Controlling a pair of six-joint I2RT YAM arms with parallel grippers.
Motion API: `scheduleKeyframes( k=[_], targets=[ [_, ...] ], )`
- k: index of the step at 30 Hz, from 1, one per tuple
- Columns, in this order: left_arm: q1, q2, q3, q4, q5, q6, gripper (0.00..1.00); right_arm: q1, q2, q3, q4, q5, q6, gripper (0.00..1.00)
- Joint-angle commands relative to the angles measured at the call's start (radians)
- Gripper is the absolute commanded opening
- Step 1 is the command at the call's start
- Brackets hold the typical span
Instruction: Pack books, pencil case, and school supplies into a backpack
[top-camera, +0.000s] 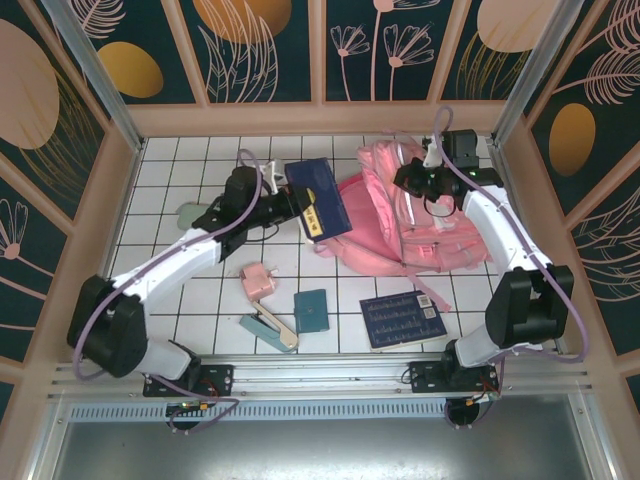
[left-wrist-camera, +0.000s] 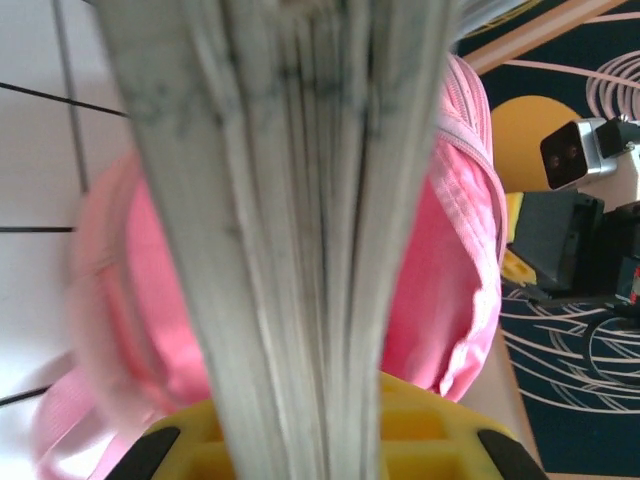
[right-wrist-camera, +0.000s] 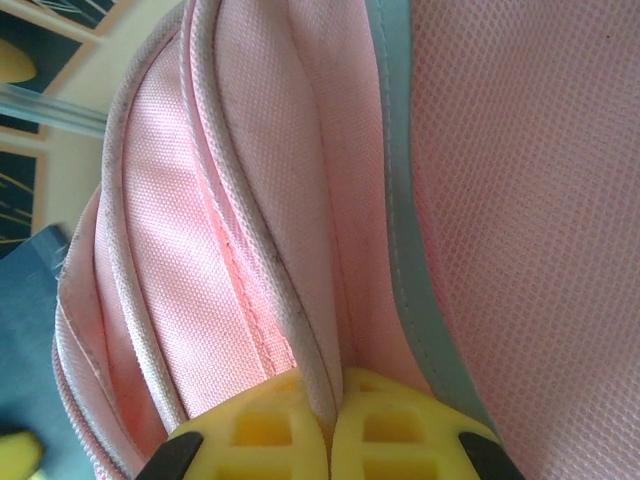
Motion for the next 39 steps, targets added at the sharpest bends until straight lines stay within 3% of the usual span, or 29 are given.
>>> scheduleKeyframes(
  k=[1,8,13,22,32,37,39],
  targets=[
    [0.001,0.098,-0.009,0.284,0.147,-0.166,0.0,-0.019,-0.103,-0.019,0.188,-0.131,0.051,0.0],
    [0.002,0.25,-0.006,0.585,0.203,-0.325,0.0,-0.068,-0.102,-0.057,0.283,-0.268,0.131,0.0],
    [-0.009,0.39,0.076,0.643,0.225,-0.388,0.0,-0.073,-0.081,-0.061,0.322,-0.312,0.162,0.0],
    [-0.102,0.639,0.439,0.476,0.213,-0.333,0.0,-0.067,-0.052,-0.029,0.341,-0.303,0.18,0.0],
    [-0.17,0.971,0.845,0.366,0.198,-0.397,0.0,-0.041,0.023,-0.001,0.431,-0.273,0.255,0.0],
    [-0.194,1.146,1.052,0.343,0.205,-0.451,0.07,-0.014,0.071,0.023,0.47,-0.254,0.281,0.0],
    [-0.209,1.238,1.211,0.27,0.221,-0.44,0.22,-0.005,0.084,0.025,0.484,-0.247,0.29,0.0]
  ],
)
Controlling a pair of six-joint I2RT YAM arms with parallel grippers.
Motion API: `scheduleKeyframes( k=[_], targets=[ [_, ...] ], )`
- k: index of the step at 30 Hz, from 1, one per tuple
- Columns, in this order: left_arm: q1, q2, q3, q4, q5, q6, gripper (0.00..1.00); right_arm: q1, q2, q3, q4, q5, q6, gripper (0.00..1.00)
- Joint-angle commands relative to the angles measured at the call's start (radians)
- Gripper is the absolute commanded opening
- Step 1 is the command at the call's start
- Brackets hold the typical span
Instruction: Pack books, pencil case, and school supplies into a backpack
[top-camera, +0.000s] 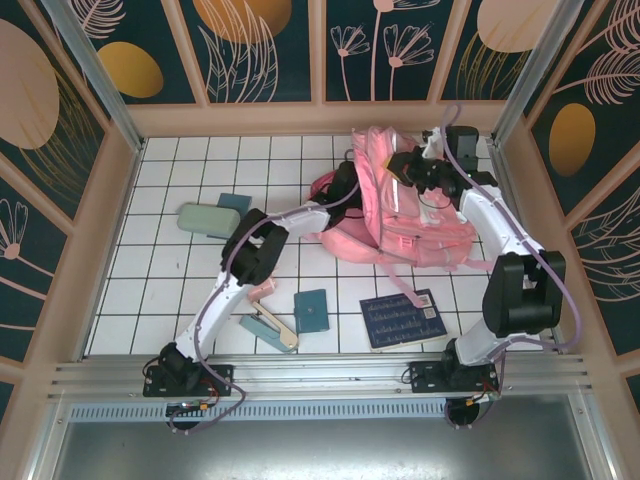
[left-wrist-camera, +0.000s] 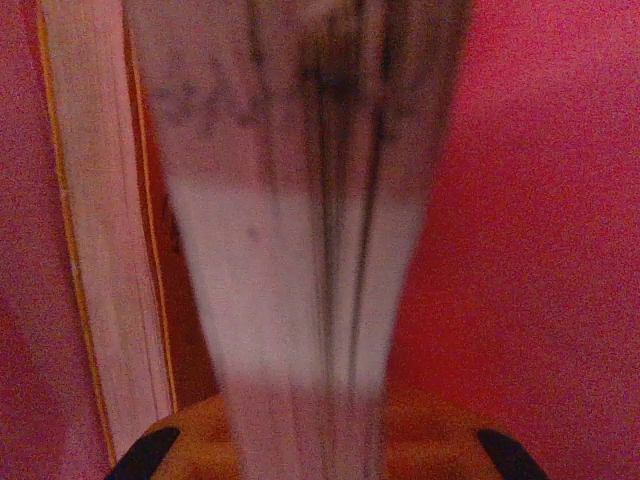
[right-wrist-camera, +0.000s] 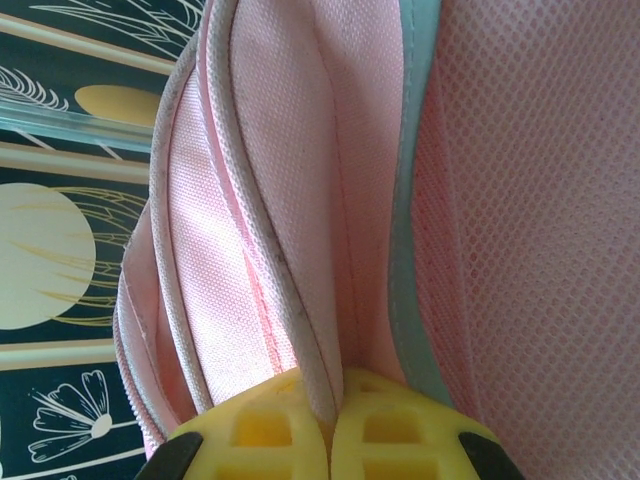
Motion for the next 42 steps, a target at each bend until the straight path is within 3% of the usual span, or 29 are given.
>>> scheduleKeyframes(
  k=[1,4,8,15,20,27,31,42],
  targets=[
    [-0.029,0.114,0.246,-0.069,0.039,-0.02,0.32,0.022,0.004,0.077,0.159,-0.026,0.027,0.0],
    [-0.035,0.145,0.305,-0.086,0.046,-0.012,0.57,0.022,0.007,0.082,0.141,0.002,0.013,0.0],
    [-0.026,0.028,0.18,-0.181,0.032,0.098,0.66,0.0,-0.023,0.089,0.061,0.124,-0.04,0.0],
    [0.049,-0.345,-0.338,-0.17,-0.08,0.265,0.71,-0.019,-0.098,0.072,-0.034,0.452,-0.081,0.0],
    [0.115,-0.53,-0.564,-0.196,-0.097,0.339,0.72,-0.017,-0.127,0.047,-0.059,0.611,-0.102,0.0],
    [0.119,-0.738,-0.651,-0.4,-0.145,0.543,0.72,-0.007,-0.107,0.031,-0.08,0.609,-0.12,0.0],
    [0.112,-0.841,-0.681,-0.57,-0.196,0.671,0.73,0.003,-0.115,0.001,-0.112,0.69,-0.148,0.0],
    [-0.134,-0.955,-0.712,-0.843,-0.335,0.88,0.73,0.002,-0.108,-0.018,-0.092,0.697,-0.143,0.0]
  ],
)
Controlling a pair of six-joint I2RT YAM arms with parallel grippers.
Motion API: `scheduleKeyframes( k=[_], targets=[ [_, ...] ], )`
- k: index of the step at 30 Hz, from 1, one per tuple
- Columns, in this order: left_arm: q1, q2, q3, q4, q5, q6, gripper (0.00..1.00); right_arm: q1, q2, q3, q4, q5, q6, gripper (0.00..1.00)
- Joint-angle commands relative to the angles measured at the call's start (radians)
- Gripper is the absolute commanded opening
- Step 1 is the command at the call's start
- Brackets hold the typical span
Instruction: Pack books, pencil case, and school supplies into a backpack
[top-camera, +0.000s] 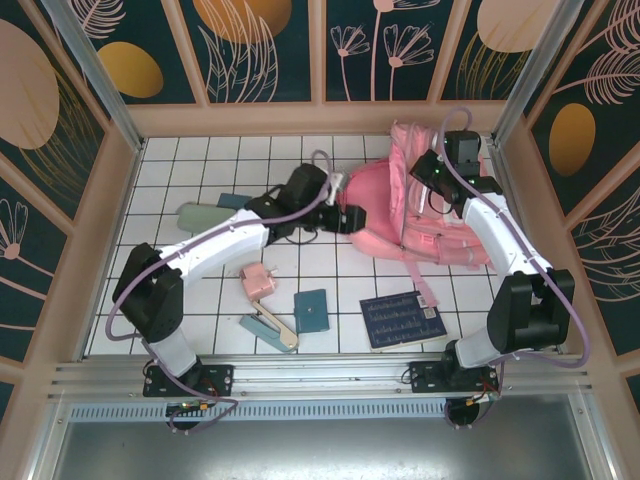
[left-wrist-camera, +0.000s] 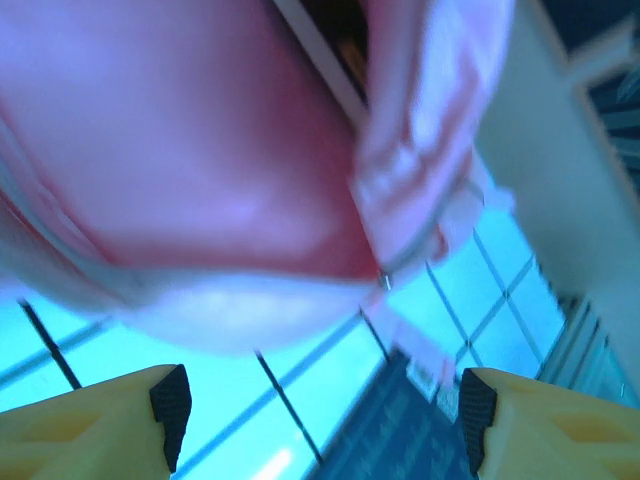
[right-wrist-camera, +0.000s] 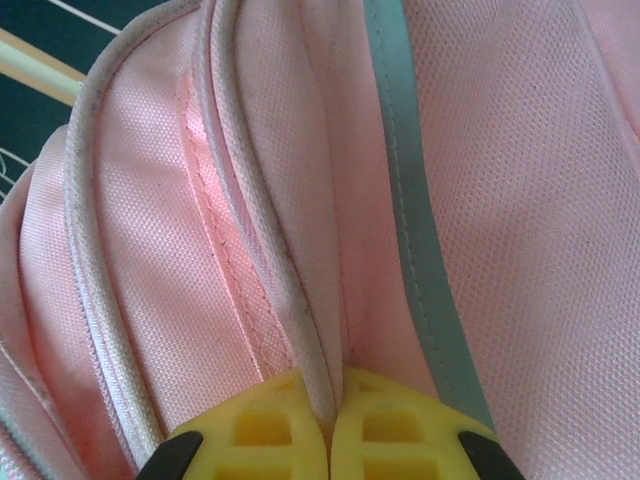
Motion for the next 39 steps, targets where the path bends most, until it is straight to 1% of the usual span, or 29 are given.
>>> scheduleKeyframes(
  k=[1,2,4,7,11,14,17,19,21,24,28,33,36,39],
  targets=[
    [-0.095,-0.012,-0.003,-0.145,-0.061,0.11,0.73,-0.016,0.004,0.019,0.025,0.061,-0.021,0.0],
    [-0.135,-0.005,0.013,-0.165,-0.072,0.127,0.73,-0.015,0.009,0.022,0.022,0.058,-0.02,0.0],
    [-0.201,0.065,0.044,-0.196,-0.094,0.153,0.73,-0.016,0.017,0.03,0.021,0.054,-0.02,0.0],
    [-0.283,0.149,0.086,-0.218,-0.128,0.173,0.72,-0.017,0.02,0.036,0.017,0.048,-0.023,0.0],
    [-0.343,0.248,0.153,-0.242,-0.187,0.194,0.73,-0.025,0.007,0.035,0.017,0.04,-0.023,0.0],
    [-0.345,0.294,0.166,-0.251,-0.204,0.201,0.75,-0.027,-0.013,0.016,0.017,0.028,-0.021,0.0],
    [-0.345,0.326,0.165,-0.247,-0.189,0.206,0.76,-0.026,-0.059,-0.05,0.027,0.039,0.003,0.0],
    [-0.346,0.342,0.158,-0.242,-0.196,0.209,0.76,-0.027,-0.115,-0.151,0.063,0.044,0.041,0.0],
    [-0.345,0.346,0.145,-0.225,-0.189,0.211,0.76,-0.026,-0.172,-0.243,0.082,0.079,0.071,0.0],
    [-0.351,0.357,0.136,-0.22,-0.195,0.224,0.77,-0.035,-0.232,-0.355,0.099,0.096,0.076,0.0],
    [-0.359,0.403,0.157,-0.253,-0.257,0.245,0.77,-0.046,-0.246,-0.409,0.097,0.094,0.057,0.0],
    [-0.379,0.425,0.165,-0.288,-0.351,0.279,0.76,-0.047,-0.246,-0.414,0.111,0.089,0.058,0.0],
    [-0.384,0.433,0.158,-0.318,-0.416,0.303,0.76,-0.049,-0.233,-0.398,0.109,0.084,0.057,0.0],
    [-0.384,0.44,0.137,-0.349,-0.51,0.314,0.77,-0.056,-0.226,-0.387,0.109,0.084,0.057,0.0]
  ],
)
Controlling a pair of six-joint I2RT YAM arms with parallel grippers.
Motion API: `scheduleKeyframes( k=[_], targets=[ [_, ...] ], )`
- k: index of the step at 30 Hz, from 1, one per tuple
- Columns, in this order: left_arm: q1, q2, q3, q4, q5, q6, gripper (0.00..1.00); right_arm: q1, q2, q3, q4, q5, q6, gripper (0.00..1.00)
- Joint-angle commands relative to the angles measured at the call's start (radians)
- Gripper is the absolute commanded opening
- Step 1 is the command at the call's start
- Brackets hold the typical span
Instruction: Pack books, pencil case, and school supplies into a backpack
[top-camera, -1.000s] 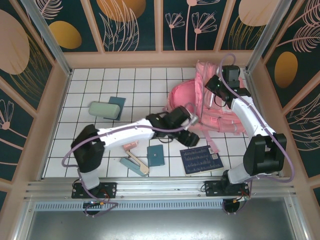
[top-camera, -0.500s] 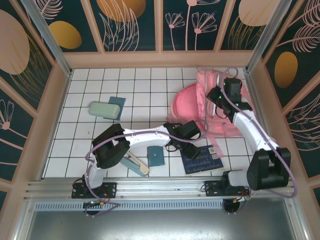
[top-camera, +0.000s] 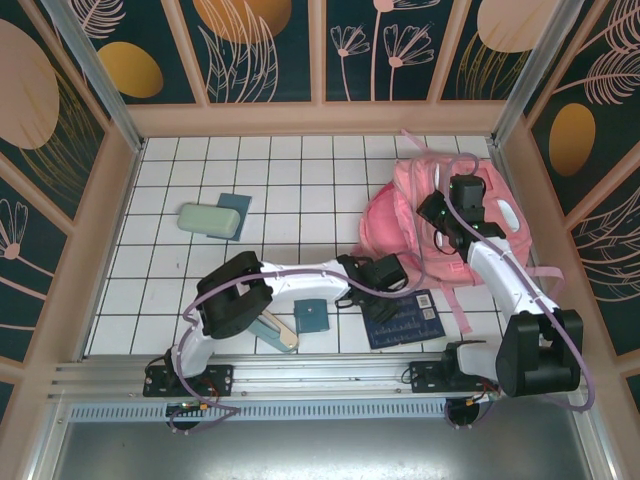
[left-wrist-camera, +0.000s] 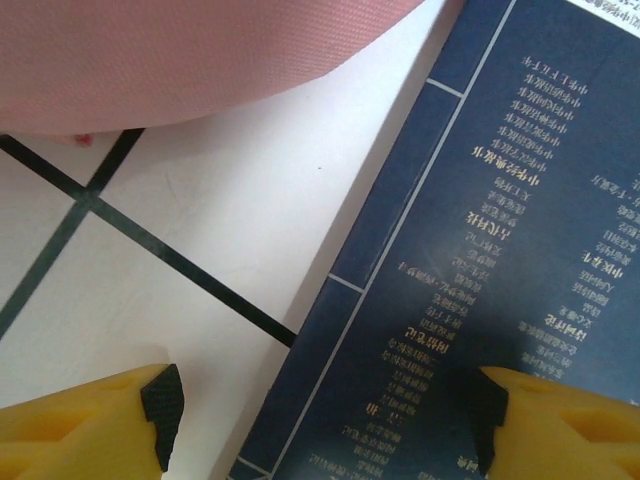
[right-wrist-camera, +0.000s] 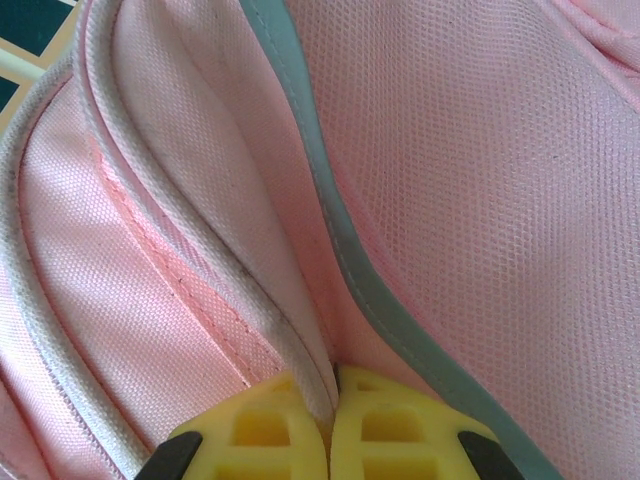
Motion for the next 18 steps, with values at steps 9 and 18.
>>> scheduleKeyframes(
  k=[9,18],
  targets=[
    [0.138,-0.06,-0.197,-0.067,-0.212,-0.021,0.76,-0.041,0.013,0.052,-0.032,0.102,0.022,0.0],
    [0.256,-0.181,-0.281,-0.027,-0.197,-0.081,0.77,-0.04,0.016,0.117,-0.107,0.25,0.025,0.0]
  ],
)
